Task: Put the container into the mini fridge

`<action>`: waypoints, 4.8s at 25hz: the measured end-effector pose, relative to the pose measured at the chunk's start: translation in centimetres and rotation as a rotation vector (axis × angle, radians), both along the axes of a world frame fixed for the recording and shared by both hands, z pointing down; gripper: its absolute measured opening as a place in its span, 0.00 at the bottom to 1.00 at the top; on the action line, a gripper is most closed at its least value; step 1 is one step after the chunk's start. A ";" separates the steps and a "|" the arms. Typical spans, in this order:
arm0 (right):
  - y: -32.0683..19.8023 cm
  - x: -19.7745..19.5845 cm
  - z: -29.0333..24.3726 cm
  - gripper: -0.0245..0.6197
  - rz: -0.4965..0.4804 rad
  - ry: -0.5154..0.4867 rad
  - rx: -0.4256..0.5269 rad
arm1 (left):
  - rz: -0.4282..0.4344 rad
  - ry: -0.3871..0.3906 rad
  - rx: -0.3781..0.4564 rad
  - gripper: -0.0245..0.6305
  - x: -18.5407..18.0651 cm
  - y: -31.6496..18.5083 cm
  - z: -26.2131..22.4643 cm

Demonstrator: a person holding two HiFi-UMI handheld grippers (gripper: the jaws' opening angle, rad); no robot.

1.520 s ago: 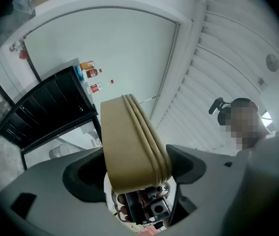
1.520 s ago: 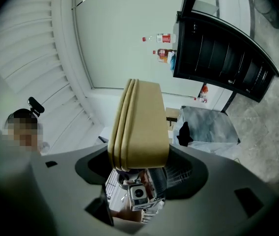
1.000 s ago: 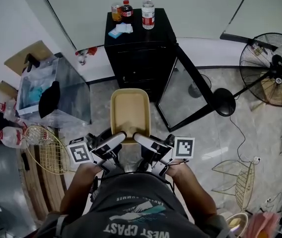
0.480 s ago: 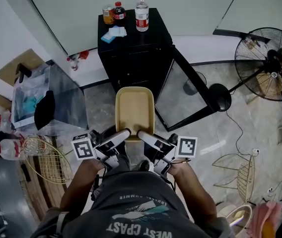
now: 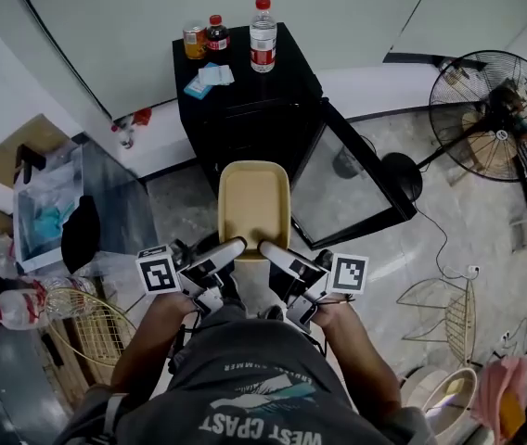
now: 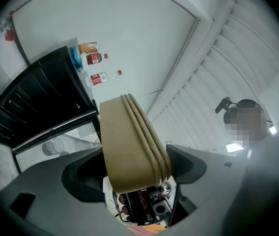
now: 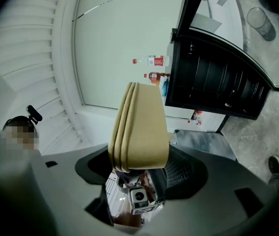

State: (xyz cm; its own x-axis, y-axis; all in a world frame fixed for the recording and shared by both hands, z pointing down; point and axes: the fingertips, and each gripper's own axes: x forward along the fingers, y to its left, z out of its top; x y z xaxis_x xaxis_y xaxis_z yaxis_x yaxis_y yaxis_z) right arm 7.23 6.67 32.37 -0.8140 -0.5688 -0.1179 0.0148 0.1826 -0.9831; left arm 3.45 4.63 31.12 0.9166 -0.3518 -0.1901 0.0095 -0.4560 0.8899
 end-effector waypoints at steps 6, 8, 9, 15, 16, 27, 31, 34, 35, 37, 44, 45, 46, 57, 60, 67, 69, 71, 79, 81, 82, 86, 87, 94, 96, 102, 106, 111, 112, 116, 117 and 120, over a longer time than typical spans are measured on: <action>-2.5 -1.2 0.4 0.52 0.061 0.020 -0.001 | 0.067 0.007 0.009 0.63 -1.1 -2.6 0.5; -3.2 -1.7 0.5 0.52 0.081 0.025 -0.001 | 0.086 0.011 0.014 0.63 -1.6 -3.3 0.6; -3.6 -2.0 0.5 0.52 0.090 0.029 0.001 | 0.093 0.014 0.014 0.63 -1.9 -3.7 0.7; -5.6 -3.4 1.4 0.52 0.136 0.050 -0.007 | 0.133 0.023 0.004 0.63 -3.5 -5.5 1.8; -6.0 -3.6 1.5 0.52 0.141 0.049 -0.010 | 0.136 0.022 0.001 0.63 -3.8 -5.8 2.0; -8.3 -4.8 4.0 0.52 0.194 0.020 -0.053 | 0.140 0.011 -0.042 0.63 -5.6 -7.5 4.8; -9.5 -5.0 5.0 0.52 0.207 -0.002 -0.060 | 0.117 0.000 -0.052 0.63 -6.4 -8.2 5.9; -10.5 -4.3 5.9 0.52 0.242 -0.013 -0.066 | 0.069 0.002 -0.053 0.63 -7.5 -9.3 6.5; -10.8 -3.9 6.3 0.52 0.252 -0.009 -0.067 | 0.052 0.002 -0.055 0.63 -8.0 -9.8 6.7; -11.3 -3.3 7.0 0.52 0.254 0.007 -0.065 | 0.026 0.002 -0.058 0.63 -8.7 -10.5 7.0; -13.4 -2.6 9.8 0.52 0.236 0.011 -0.093 | -0.033 -0.031 -0.080 0.63 -9.7 -12.1 8.8; -13.8 -2.4 10.3 0.52 0.238 0.010 -0.101 | -0.041 -0.034 -0.084 0.63 -9.8 -12.2 9.0; -14.1 -2.3 10.9 0.52 0.239 0.009 -0.109 | -0.049 -0.037 -0.089 0.63 -10.0 -12.4 9.2; -18.1 -1.7 17.3 0.52 0.228 0.026 -0.189 | -0.144 -0.075 -0.127 0.63 -12.6 -13.3 11.3; -19.1 -1.5 19.2 0.52 0.229 0.033 -0.210 | -0.169 -0.081 -0.129 0.63 -13.3 -13.6 11.5; -21.8 -1.0 23.5 0.52 0.241 0.038 -0.256 | -0.213 -0.097 -0.140 0.63 -14.5 -14.4 12.2; -22.5 -0.8 24.6 0.52 0.248 0.042 -0.265 | -0.223 -0.102 -0.147 0.63 -14.8 -14.5 12.6; -23.1 -0.6 25.7 0.52 0.256 0.050 -0.275 | -0.230 -0.106 -0.154 0.63 -14.9 -14.5 12.9; -25.6 0.3 29.9 0.52 0.282 0.062 -0.314 | -0.252 -0.117 -0.174 0.63 -15.4 -15.1 13.8; -26.3 0.5 31.0 0.52 0.285 0.067 -0.321 | -0.256 -0.121 -0.180 0.63 -15.5 -15.3 14.1; -26.5 0.5 31.5 0.52 0.288 0.070 -0.326 | -0.257 -0.123 -0.183 0.63 -15.6 -15.3 14.3; -27.6 0.6 33.4 0.52 0.301 0.077 -0.345 | -0.264 -0.128 -0.197 0.63 -15.9 -15.5 14.9; -27.8 0.5 33.8 0.52 0.302 0.080 -0.348 | -0.265 -0.130 -0.200 0.63 -16.0 -15.5 15.1; -29.5 0.0 36.1 0.52 0.307 0.088 -0.373 | -0.272 -0.143 -0.219 0.63 -16.6 -15.8 16.1; -30.0 -0.1 36.6 0.52 0.310 0.091 -0.379 | -0.277 -0.143 -0.222 0.63 -16.8 -15.9 16.1; -31.1 0.0 38.0 0.52 0.331 0.098 -0.393 | -0.287 -0.147 -0.230 0.63 -17.2 -16.2 16.6; -32.3 0.0 38.5 0.52 0.341 0.105 -0.385 | -0.296 -0.151 -0.235 0.63 -17.3 -16.4 16.9; -33.5 0.1 38.9 0.52 0.364 0.129 -0.387 | -0.307 -0.154 -0.238 0.63 -17.3 -16.4 17.0; -33.8 0.3 39.2 0.52 0.377 0.140 -0.396 | -0.311 -0.154 -0.239 0.63 -17.3 -16.5 17.0; -34.4 1.2 41.1 0.52 0.423 0.175 -0.447 | -0.323 -0.157 -0.239 0.63 -17.5 -16.5 17.1; -34.6 1.4 41.5 0.52 0.426 0.176 -0.456 | -0.325 -0.159 -0.240 0.63 -17.5 -16.5 17.1; -35.6 1.8 42.3 0.52 0.439 0.172 -0.475 | -0.334 -0.164 -0.243 0.63 -17.6 -16.6 17.2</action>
State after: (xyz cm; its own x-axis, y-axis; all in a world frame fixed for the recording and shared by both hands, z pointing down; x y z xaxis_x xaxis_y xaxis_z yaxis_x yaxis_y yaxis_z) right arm 9.01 -28.91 74.72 -0.4798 -0.8097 0.3379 -0.1269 -0.3171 -0.9399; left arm -14.15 -11.98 48.32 0.7563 -0.6502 0.0732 -0.2533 -0.1878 0.9490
